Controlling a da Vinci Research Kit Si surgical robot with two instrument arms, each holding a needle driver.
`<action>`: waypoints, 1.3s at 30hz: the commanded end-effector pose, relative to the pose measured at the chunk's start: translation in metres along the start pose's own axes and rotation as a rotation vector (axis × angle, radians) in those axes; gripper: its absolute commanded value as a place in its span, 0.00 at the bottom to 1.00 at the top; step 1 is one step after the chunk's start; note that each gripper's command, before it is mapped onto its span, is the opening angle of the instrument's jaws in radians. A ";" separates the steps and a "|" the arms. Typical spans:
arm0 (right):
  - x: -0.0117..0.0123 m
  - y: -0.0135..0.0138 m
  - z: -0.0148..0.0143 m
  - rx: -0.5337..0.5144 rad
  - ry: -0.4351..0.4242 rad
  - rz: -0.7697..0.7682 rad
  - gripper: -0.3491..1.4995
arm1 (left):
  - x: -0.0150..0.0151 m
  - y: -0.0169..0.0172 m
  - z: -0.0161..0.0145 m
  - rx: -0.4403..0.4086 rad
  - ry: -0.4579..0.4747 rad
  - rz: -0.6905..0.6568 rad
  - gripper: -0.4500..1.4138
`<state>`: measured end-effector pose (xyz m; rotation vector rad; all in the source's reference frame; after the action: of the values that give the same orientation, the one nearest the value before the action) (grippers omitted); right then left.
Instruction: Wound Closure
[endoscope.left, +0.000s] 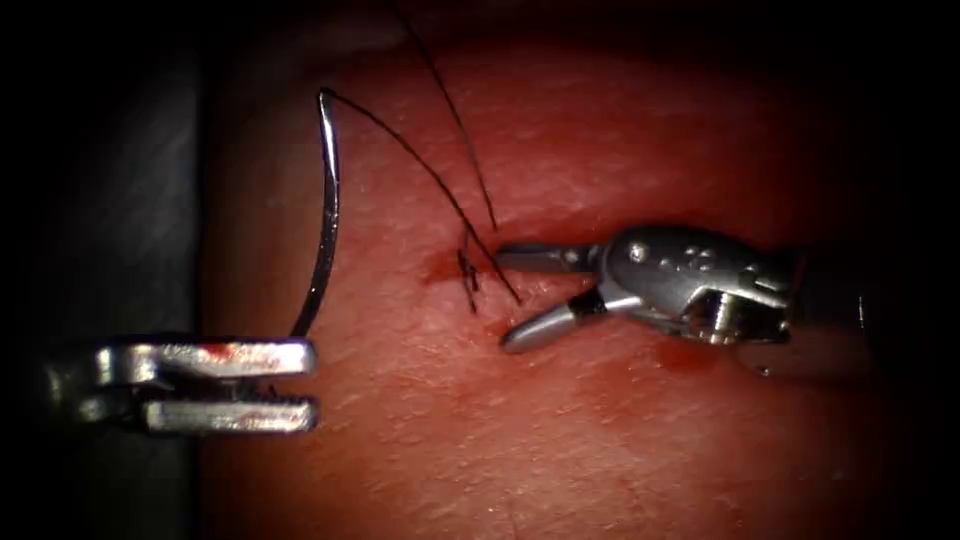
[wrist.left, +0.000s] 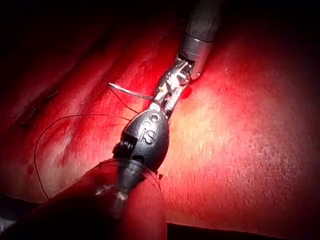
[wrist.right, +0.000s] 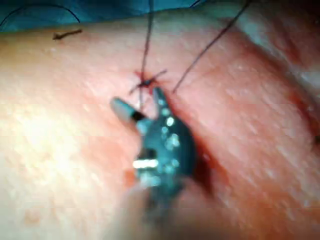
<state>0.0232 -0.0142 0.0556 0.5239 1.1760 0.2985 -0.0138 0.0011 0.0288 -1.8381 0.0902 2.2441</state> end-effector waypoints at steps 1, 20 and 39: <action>-0.0008 -0.0005 0.0011 0.001 -0.004 0.001 0.13 | -0.0006 0.0002 0.0006 -0.001 0.001 0.000 0.00; 0.0016 -0.0041 -0.0005 0.009 -0.059 0.057 0.00 | -0.0040 -0.0014 -0.0002 0.038 -0.018 0.015 0.00; 0.0067 -0.0160 -0.0013 0.037 -0.053 0.055 0.00 | -0.0086 0.0034 0.0010 0.118 -0.045 0.110 0.00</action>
<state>0.0230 -0.0228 0.0411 0.5864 1.1176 0.3088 -0.0134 -0.0034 0.0363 -1.7589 0.3212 2.3003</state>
